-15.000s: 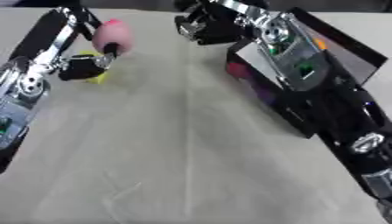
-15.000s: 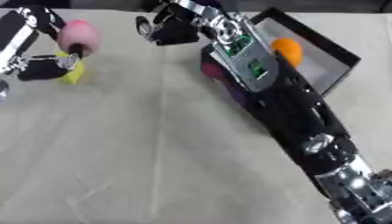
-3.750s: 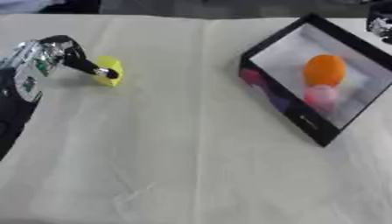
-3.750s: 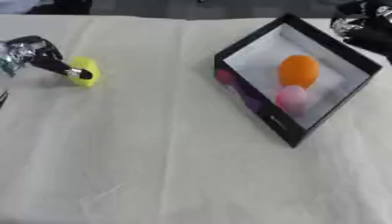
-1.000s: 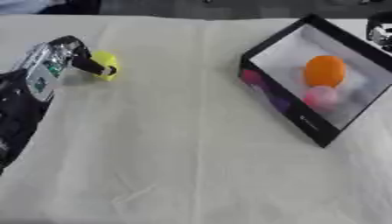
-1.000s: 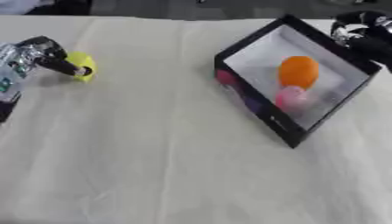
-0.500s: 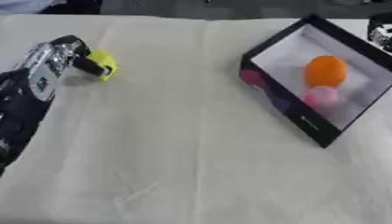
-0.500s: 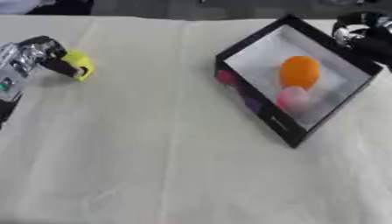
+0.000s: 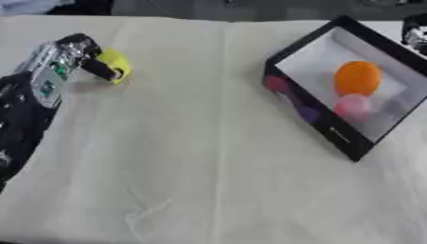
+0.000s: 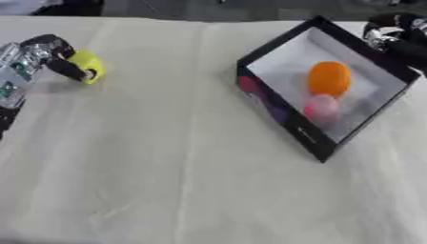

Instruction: Pick up the objects with one hand, pass them to the other hand, and then place them into the box on the other side of the table.

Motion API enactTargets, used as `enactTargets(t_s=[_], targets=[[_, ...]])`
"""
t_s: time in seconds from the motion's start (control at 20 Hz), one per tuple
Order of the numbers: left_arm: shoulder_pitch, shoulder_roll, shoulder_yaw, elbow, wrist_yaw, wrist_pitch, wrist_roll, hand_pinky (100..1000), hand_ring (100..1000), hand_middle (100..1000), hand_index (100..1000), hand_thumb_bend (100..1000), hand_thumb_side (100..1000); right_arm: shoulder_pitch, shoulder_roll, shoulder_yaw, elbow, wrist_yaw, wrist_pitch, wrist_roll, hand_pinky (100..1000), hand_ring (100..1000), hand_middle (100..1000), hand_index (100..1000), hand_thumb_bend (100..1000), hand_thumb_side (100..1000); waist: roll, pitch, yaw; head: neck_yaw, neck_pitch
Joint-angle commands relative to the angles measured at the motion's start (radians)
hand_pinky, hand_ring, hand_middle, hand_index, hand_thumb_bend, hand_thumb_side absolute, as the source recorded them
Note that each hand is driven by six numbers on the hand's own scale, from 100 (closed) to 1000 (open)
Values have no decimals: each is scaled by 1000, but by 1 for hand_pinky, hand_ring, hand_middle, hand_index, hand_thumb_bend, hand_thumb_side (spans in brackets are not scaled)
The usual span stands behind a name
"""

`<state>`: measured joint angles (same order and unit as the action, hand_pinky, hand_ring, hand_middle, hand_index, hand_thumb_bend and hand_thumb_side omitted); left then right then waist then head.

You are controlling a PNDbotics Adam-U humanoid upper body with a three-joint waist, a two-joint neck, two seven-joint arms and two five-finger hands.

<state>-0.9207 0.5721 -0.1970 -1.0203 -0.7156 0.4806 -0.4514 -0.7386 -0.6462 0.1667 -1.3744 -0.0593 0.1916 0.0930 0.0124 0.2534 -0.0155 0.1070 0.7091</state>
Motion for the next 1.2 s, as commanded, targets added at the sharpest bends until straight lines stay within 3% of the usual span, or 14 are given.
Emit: enactTargets(t_s=[0.05, 0.3, 0.6, 1.15, 1.2], targets=[[-2, 54, -4, -89, 67, -18, 23, 824, 696, 671, 623, 267, 302, -18, -25, -15, -17, -10, 0, -6, 881, 798, 857, 844, 100, 493, -2, -38, 4, -5, -12], [27, 81, -14, -164, 206, -75, 62, 820, 665, 661, 622, 262, 309, -24, -28, -17, -36, -23, 2, -13, 881, 798, 857, 844, 100, 482, -9, -41, 9, -19, -12], [64, 113, -31, -274, 296, -99, 90, 799, 638, 653, 618, 241, 299, -34, -29, -22, -71, -45, 6, -26, 880, 798, 858, 844, 100, 463, -16, -44, 13, -28, -14], [116, 95, -79, -436, 321, -228, 240, 793, 605, 643, 623, 248, 288, -122, 14, 31, -168, -42, 2, 15, 886, 806, 862, 848, 100, 413, -27, -53, 15, -39, -17], [118, 88, -85, -439, 316, -236, 254, 796, 601, 640, 623, 304, 272, -131, 23, 41, -174, -35, 0, 24, 887, 808, 862, 849, 100, 384, -28, -53, 15, -38, -17]])
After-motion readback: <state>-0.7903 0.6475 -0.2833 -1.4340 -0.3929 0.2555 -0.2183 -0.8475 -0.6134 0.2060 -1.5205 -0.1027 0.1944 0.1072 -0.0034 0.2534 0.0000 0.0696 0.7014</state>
